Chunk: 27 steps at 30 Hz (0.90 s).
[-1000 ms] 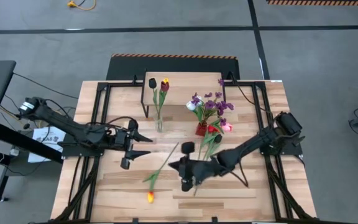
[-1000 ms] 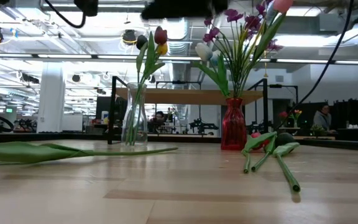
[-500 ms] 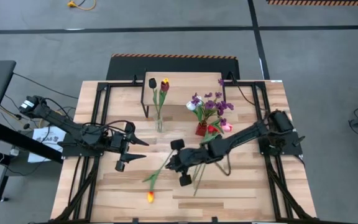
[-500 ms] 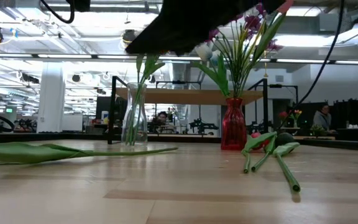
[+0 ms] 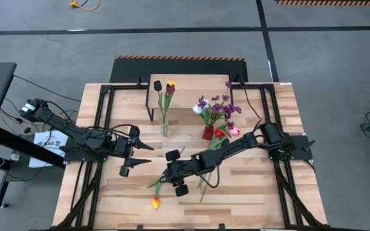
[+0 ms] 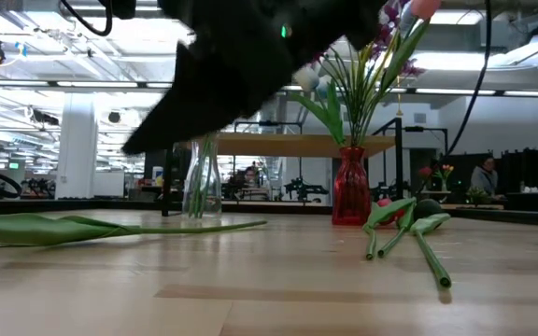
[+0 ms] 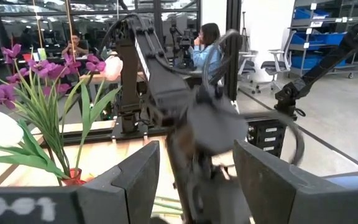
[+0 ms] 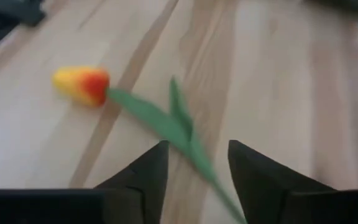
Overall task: Pick and place flowers into a vace then onto a shelf
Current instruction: Put the yellow flower into the transparent vase
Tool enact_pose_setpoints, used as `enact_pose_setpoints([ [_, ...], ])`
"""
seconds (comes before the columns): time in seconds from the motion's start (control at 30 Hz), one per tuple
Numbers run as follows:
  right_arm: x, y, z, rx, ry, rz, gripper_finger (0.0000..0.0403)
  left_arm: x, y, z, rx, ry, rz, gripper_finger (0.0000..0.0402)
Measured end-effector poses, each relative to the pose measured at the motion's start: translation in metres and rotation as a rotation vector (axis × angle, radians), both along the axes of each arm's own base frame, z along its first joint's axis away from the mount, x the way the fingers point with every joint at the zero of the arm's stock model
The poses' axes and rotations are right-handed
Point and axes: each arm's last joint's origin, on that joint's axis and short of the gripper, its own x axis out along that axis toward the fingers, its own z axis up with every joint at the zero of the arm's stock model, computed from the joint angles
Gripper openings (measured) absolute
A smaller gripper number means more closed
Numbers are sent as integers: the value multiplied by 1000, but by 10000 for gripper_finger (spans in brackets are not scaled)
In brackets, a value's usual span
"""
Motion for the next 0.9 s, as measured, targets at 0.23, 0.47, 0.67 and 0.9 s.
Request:
enact_pose_setpoints([
  [0.23,13,-19,-29,100,100,30,194,0,0,1,-2,-5,0,194],
  [0.47,18,-34,-56,96,149,-1,185,0,0,1,-3,-6,0,194],
  [0.67,18,-37,-68,115,193,-40,97,0,0,1,-3,-7,0,194],
  [0.9,6,-38,-47,55,261,2,7,0,0,1,-3,-7,0,194],
])
